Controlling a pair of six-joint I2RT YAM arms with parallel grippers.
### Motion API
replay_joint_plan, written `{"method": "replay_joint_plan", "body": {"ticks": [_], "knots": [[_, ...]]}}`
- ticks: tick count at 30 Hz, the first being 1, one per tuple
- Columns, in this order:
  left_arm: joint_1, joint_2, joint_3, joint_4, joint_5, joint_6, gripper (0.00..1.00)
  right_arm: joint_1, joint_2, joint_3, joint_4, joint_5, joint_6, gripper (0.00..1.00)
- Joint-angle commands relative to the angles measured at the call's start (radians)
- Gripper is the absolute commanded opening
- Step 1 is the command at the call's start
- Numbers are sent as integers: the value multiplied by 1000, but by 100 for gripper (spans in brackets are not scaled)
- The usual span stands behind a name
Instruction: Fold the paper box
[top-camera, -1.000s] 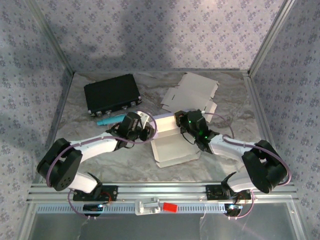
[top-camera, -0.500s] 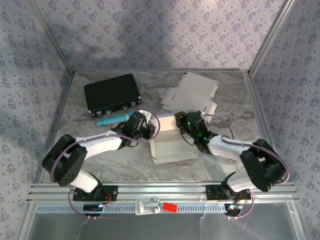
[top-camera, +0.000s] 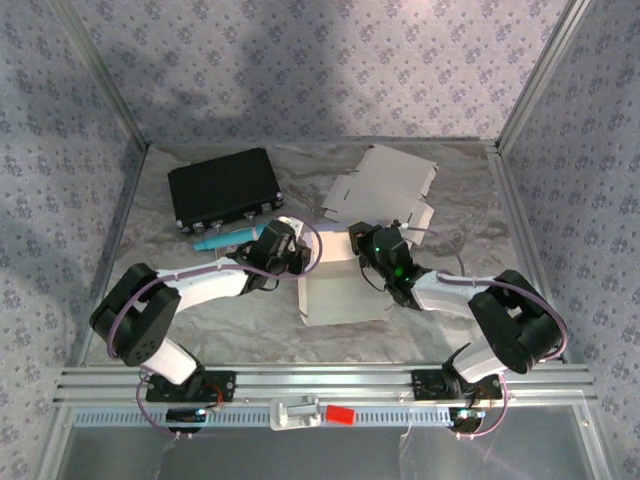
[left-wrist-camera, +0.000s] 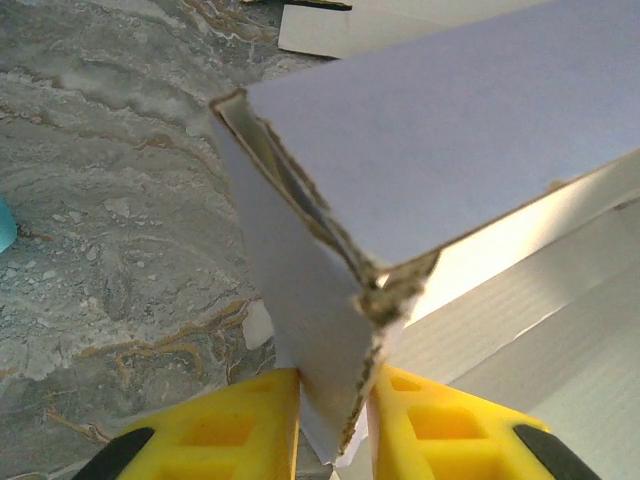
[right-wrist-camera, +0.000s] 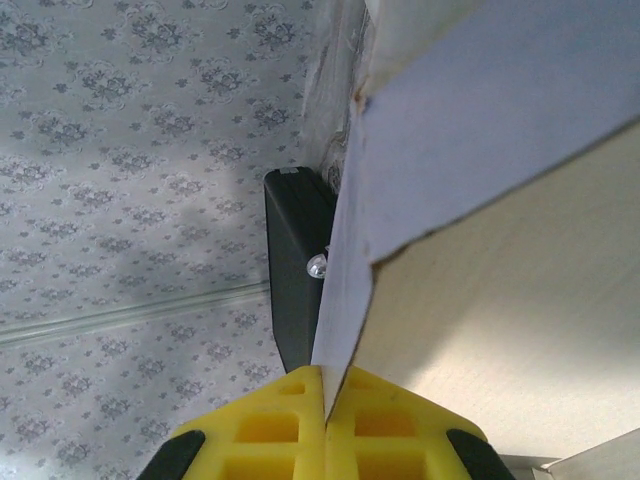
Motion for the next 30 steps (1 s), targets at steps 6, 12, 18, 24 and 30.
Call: {"method": "replay_joint_plan", "body": {"ticks": [6, 12, 18, 24, 30], "knots": [[-5, 43, 40, -45, -58, 1, 23, 18, 21, -37, 0, -52, -47, 0], [-22, 59, 55, -62, -94, 12, 10, 15, 22, -6, -13, -58, -41, 0], [-52, 62, 64, -64, -127, 10, 2, 16, 22, 16, -28, -60, -22, 0], [-88, 83, 76, -89, -177, -8, 6, 16, 22, 34, -42, -57, -8, 0], [-88, 111, 87, -78, -183, -20, 13, 16, 15, 36, -53, -55, -4, 0]]}}
